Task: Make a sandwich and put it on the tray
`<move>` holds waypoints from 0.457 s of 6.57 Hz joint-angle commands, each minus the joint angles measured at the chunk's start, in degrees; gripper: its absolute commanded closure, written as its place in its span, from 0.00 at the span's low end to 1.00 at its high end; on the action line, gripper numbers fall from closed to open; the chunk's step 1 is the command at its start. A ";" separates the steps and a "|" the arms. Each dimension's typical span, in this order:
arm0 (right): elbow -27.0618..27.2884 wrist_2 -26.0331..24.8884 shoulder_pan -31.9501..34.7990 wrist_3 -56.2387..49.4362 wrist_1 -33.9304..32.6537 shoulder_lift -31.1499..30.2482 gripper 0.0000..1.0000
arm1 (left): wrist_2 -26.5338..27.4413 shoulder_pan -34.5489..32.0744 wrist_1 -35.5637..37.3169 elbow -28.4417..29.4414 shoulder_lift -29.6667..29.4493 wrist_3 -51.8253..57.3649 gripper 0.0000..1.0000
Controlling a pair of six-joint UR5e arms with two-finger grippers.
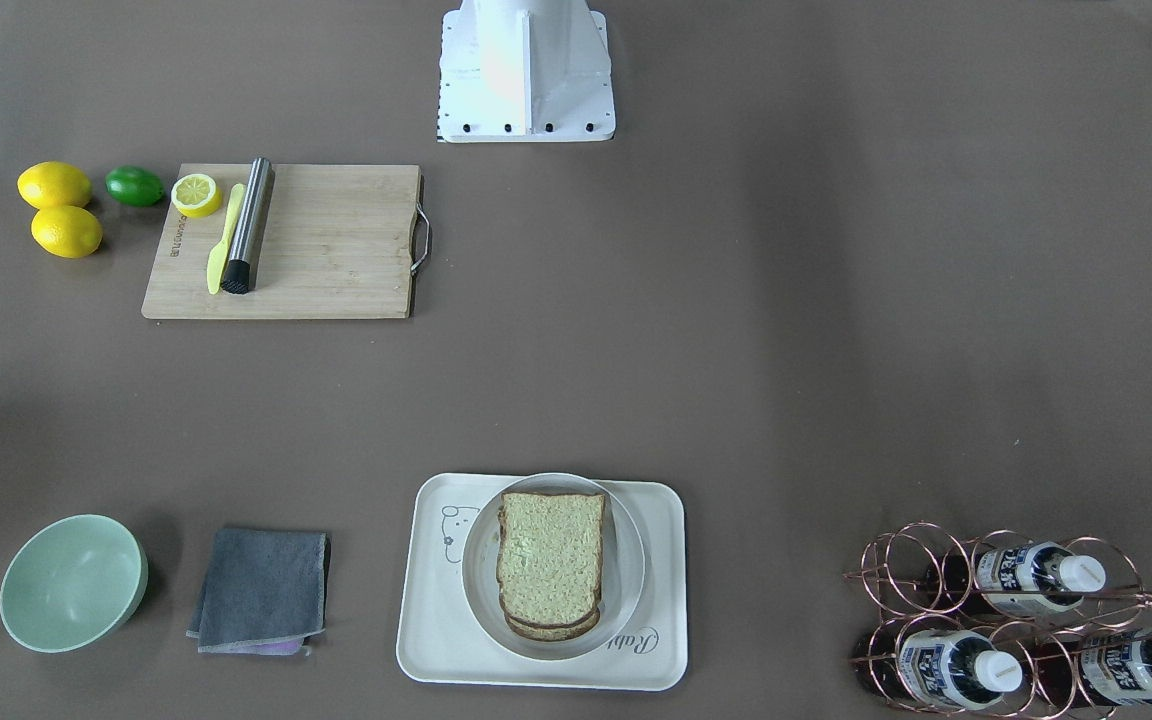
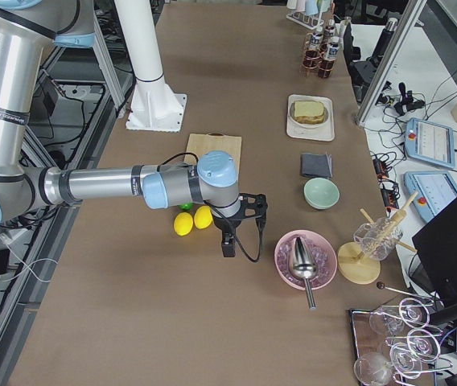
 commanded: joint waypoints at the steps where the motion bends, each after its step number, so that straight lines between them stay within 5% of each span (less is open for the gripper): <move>1: 0.02 -1.41 -0.04 -0.07 -0.09 -0.29 0.00 | 0.49 -0.52 -0.21 0.76 0.04 -0.06 0.02; 3: -0.07 -1.42 -0.04 -0.07 -0.18 -0.21 0.00 | 0.49 -0.70 -0.99 0.76 0.04 -0.06 0.02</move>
